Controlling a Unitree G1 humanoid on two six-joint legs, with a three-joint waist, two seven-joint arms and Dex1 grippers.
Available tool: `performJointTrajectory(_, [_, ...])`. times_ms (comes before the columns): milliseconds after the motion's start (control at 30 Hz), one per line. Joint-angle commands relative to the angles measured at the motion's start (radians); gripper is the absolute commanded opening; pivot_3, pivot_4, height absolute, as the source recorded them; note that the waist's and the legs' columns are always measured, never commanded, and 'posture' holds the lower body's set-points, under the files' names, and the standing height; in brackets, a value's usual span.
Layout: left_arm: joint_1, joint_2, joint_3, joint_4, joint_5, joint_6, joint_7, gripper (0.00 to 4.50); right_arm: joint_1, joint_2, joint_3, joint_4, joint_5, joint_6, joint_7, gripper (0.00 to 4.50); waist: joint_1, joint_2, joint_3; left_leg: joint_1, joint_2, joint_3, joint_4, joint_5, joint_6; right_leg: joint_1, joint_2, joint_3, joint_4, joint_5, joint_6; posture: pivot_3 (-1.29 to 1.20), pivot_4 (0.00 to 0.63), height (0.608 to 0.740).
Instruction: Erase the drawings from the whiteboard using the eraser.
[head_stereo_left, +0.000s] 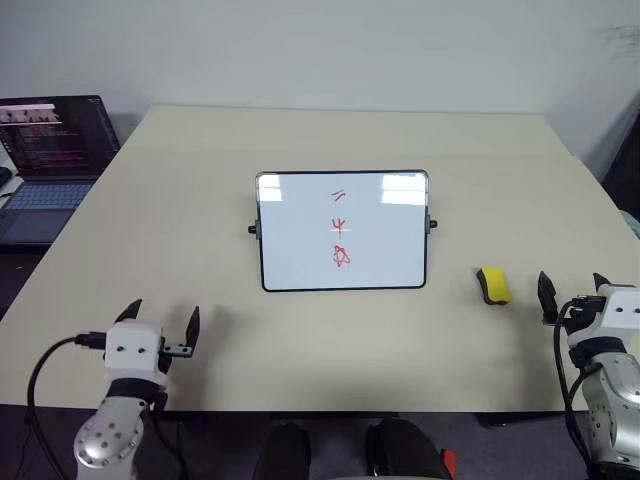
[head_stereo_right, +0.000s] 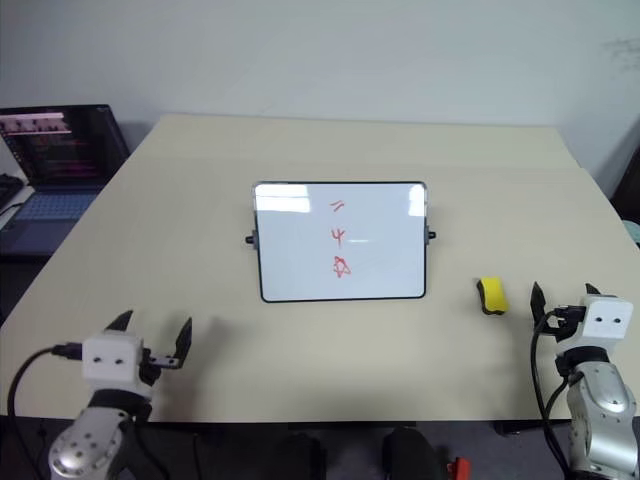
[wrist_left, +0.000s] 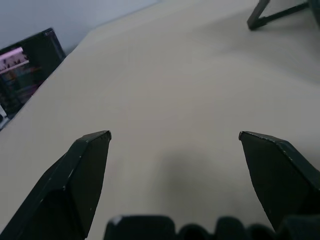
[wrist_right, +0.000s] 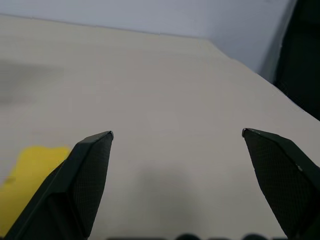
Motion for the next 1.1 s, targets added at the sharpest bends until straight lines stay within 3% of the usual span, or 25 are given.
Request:
performJointTrajectory(33, [-0.068,0.104,-0.021,-0.086,-0.119,0.086,-0.165,4.50,0.009,0.003,-0.001,-0.110,0.020,0.017,0.004,4.48,0.002,0.000,0.000,0.000,0.000,0.000,0.001,0.000,0.000,0.000,0.000,0.000,0.000,0.000,0.000,0.00,0.150,0.740])
performJointTrajectory(267, [-0.245,0.262,-0.024,-0.070,-0.305,0.271,-0.363,4.50,-0.008,0.027,0.017,-0.193,0.055,0.085,0.002,4.48,-0.004,0.001,0.000,-0.001,0.000,0.000,0.000,0.000,0.000,-0.003,0.000,0.001,0.001,0.000,0.000,0.00,0.150,0.740])
performJointTrajectory(467, [-0.468,0.315,-0.155,-0.018,-0.377,0.370,-0.540,4.50,0.027,0.046,-0.013,-0.257,0.062,0.098,-0.023,4.48,-0.002,0.001,0.001,-0.002,0.000,0.001,0.000,0.000,0.000,-0.004,0.004,0.001,0.001,0.000,0.000,0.00,0.150,0.740])
performJointTrajectory(800, [-0.722,0.274,-0.358,0.000,-0.401,0.459,-0.703,4.50,-0.007,0.029,0.012,-0.268,0.068,0.223,-0.035,4.48,-0.010,0.001,0.001,-0.003,0.000,0.002,0.000,0.000,0.000,-0.007,0.008,0.005,0.002,0.000,0.000,0.00,0.150,0.740])
performJointTrajectory(1100, [-0.844,0.217,-0.488,0.085,-0.399,0.464,-0.878,4.50,0.016,-0.041,0.032,-0.417,0.148,0.502,-0.019,4.48,-0.008,0.002,0.001,-0.006,-0.001,0.003,0.001,0.000,0.000,-0.010,0.012,0.005,0.002,0.000,0.000,0.00,0.150,0.740])
